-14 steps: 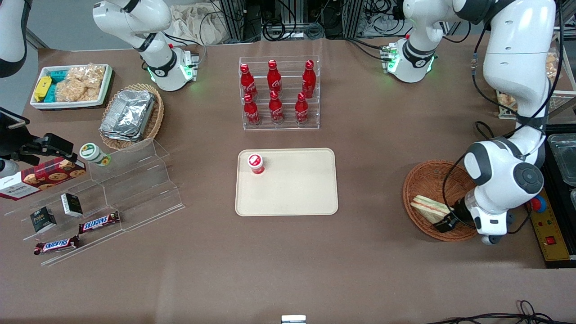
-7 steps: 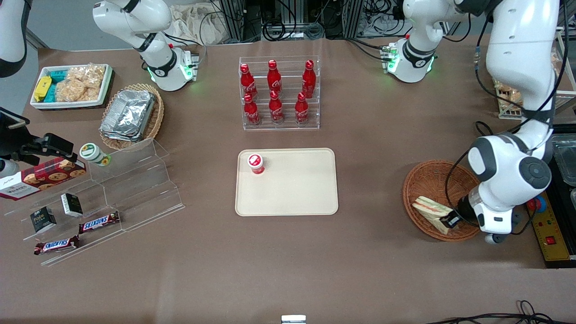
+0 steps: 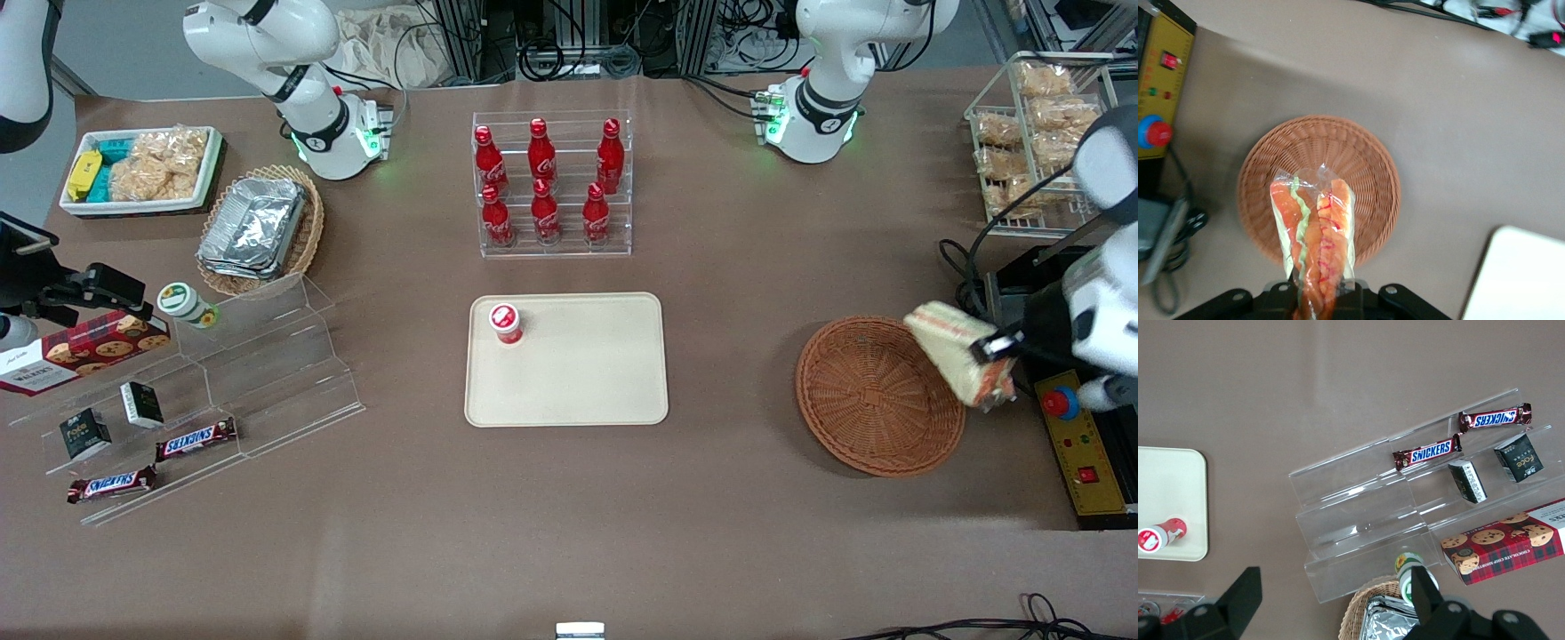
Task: Place sandwich from basket to tray
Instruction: 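Lift the sandwich out of the basket with the left gripper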
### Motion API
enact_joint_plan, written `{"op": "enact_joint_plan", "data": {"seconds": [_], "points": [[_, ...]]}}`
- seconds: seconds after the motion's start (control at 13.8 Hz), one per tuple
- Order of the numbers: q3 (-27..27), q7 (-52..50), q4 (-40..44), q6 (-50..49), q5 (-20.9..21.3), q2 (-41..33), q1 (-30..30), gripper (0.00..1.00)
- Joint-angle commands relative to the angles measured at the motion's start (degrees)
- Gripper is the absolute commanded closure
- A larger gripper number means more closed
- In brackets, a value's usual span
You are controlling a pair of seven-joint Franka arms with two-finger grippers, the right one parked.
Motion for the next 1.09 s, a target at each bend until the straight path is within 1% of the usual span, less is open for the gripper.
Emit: {"op": "enact_joint_plan", "data": {"seconds": [0.0,0.07,0.22,0.36,0.44,0.58,0.73,0.8,1.02], "points": [[-0.6,2.1,6.1,-11.1,0.5,-2.7,-0.6,0.96],[-1.4,1.9,6.7,-14.6,0.7,-4.2,-0.8,0.96],[-6.3,0.1,6.9,-18.5,3.5,-8.1,-1.5,0.96],[-12.6,-6.0,6.9,-22.3,4.5,-10.0,-1.5,0.96],[-16.2,-8.3,6.8,-22.8,5.4,-10.7,-1.5,0.96],[-22.6,-15.5,6.6,-23.1,5.6,-10.9,-1.5,0.96],[-28.0,-21.4,6.4,-20.7,5.6,-8.8,-1.5,0.97],[-30.3,-24.8,6.0,-17.5,5.5,-7.0,-1.5,0.97],[-35.8,-32.4,4.4,-8.2,5.9,0.9,-1.7,0.96]]}}
